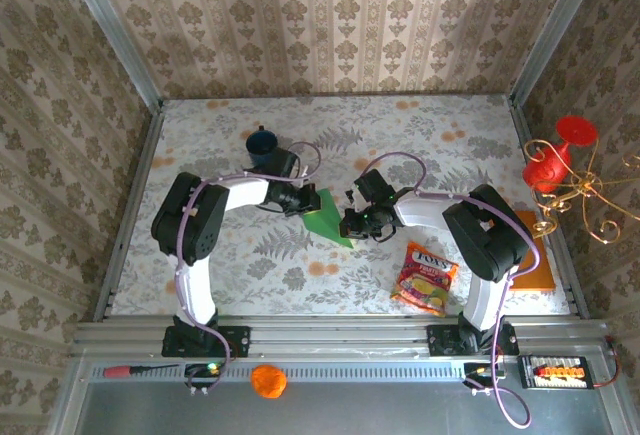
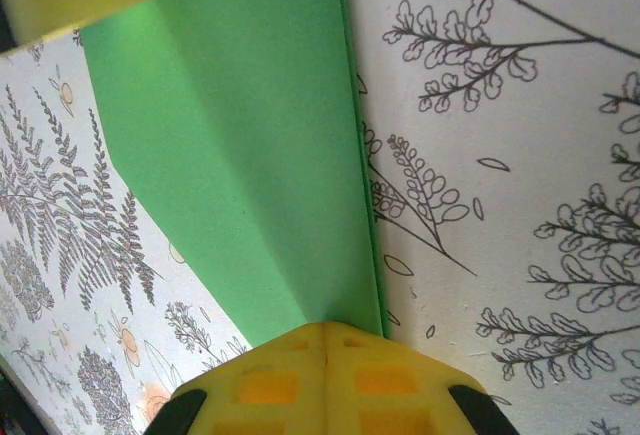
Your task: Fold a paper plane with a square sheet of paper (pick it up from the middle)
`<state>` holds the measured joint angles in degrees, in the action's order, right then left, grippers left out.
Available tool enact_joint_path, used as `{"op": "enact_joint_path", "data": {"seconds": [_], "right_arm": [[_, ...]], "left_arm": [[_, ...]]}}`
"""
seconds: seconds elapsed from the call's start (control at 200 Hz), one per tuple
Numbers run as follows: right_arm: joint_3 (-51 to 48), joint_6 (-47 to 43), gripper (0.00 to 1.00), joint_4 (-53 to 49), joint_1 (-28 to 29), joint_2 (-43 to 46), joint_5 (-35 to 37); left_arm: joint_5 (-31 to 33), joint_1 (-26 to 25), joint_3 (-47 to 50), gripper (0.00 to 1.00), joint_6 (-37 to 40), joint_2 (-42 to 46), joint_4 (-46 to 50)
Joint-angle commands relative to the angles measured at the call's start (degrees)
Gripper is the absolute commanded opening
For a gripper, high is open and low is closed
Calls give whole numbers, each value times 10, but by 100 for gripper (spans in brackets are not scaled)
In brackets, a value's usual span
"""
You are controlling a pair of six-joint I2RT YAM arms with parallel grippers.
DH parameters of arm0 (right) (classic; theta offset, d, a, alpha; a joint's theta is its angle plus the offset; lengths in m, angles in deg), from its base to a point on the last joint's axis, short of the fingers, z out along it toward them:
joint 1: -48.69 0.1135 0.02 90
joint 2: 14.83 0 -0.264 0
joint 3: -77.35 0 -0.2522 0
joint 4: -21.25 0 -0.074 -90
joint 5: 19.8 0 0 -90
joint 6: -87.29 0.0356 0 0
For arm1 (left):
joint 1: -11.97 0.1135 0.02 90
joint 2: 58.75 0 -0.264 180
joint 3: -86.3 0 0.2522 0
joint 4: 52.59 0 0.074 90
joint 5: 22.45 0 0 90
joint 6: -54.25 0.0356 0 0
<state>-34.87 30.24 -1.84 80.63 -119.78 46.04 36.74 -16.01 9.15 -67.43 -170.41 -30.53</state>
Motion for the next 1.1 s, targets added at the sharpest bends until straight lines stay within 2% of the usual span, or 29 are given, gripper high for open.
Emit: {"op": "enact_joint_path", "data": {"seconds": [0.0,0.24,0.49,0.795,0.955,1.095], "right_arm": [[-62,-7,1,-188,-3,-48,113],[-72,10,1,-175,-3,-42,100],[-75,14,2,-167,-3,-38,92],[-64,20,3,-145,-2,-27,62],[-63,26,6,-97,-2,7,20],[-40,40,15,-15,-3,66,-47]], "left_arm": [[78,48,20,7,40,-10,-14],[68,91,16,8,65,-6,-11],[76,105,-6,7,85,3,23],[75,113,22,8,89,108,46],[68,111,55,13,68,168,32],[73,102,91,22,40,208,7]]}}
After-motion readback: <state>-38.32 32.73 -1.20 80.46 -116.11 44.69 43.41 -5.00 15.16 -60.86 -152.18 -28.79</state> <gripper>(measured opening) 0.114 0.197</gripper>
